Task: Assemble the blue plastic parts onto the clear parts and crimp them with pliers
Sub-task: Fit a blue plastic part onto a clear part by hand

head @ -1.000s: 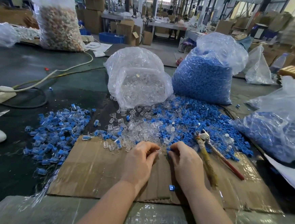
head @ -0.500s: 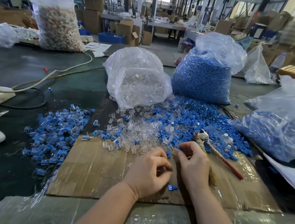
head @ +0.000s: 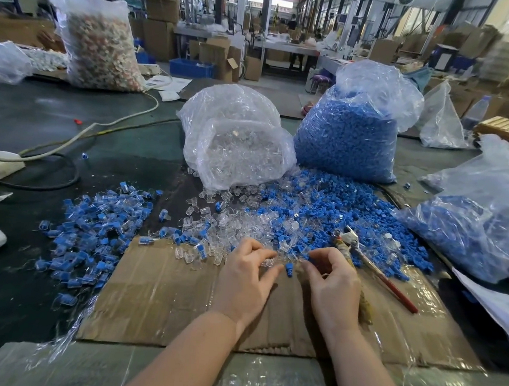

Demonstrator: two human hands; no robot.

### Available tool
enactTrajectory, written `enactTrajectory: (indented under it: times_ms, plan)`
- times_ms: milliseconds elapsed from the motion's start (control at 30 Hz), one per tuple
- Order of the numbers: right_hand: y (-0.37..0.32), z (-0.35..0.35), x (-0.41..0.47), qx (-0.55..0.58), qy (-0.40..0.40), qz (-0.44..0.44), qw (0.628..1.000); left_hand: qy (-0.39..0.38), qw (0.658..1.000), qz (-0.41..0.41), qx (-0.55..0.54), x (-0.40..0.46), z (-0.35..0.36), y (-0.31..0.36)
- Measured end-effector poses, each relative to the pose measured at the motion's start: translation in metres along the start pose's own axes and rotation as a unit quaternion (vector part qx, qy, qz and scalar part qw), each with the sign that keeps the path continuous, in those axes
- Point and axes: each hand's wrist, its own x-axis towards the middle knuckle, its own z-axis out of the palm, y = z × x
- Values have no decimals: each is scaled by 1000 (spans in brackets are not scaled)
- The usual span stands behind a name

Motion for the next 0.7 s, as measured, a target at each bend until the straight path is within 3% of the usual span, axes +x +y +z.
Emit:
enactTrajectory:
  times_ms: [300,400,700]
  plan:
    - [-8,2,-5,54,-26,-32,998,71,996,-24,-55,-5,-2,-4]
    - [-9,4,-7,63,-41,-36,996,59,991,-45,-114,-8,-3,-4]
    - [-8,4,-10,70,-44,-34,996,12,988,-92,-121,-5,-4,-8]
